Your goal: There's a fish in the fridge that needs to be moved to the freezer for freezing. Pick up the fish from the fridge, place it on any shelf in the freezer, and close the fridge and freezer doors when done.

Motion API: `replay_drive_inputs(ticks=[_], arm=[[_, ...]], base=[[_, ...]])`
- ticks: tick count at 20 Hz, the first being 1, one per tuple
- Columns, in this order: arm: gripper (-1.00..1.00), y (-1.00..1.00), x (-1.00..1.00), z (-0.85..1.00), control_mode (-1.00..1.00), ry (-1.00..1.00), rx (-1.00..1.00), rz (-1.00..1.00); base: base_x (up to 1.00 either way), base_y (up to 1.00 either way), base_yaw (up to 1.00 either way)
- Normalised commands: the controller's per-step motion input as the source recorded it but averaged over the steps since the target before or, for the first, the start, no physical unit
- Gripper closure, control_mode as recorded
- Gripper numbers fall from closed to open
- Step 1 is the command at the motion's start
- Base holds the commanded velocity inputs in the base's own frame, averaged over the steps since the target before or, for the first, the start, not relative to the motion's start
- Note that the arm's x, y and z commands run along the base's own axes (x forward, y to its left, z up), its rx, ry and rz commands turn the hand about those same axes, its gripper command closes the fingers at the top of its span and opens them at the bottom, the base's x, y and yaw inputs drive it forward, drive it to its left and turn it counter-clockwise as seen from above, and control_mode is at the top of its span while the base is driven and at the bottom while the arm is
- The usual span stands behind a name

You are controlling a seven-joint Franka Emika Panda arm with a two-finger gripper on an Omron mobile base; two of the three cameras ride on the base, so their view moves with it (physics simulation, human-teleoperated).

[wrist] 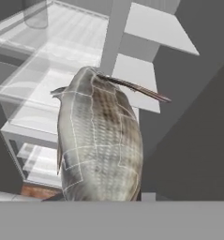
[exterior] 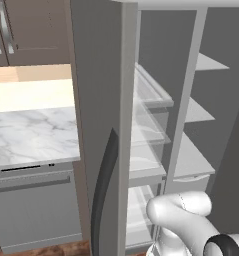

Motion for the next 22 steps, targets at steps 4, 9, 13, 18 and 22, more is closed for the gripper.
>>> replay_drive_inputs(ticks=[4,9,13,18,22], arm=[[1.00,-0.34,0.09,0.45,-1.00,0.00,0.00,-0.01],[1.00,-0.01,0.31,0.06,-1.00,-0.09,0.00,0.02],[1.00,0.00,0.44,-0.16,-1.00,-0.17,0.00,0.04],[1.00,0.00,0.64,-0.44,-1.00,-0.19,0.07,0.05],[1.00,-0.01,0.64,-0.32,-1.00,-0.12,0.13,0.05]], base=[[0.00,0.00,0.00],[0.00,0.00,0.00],[0.00,0.00,0.00],[0.00,0.00,0.00],[0.00,0.00,0.00]])
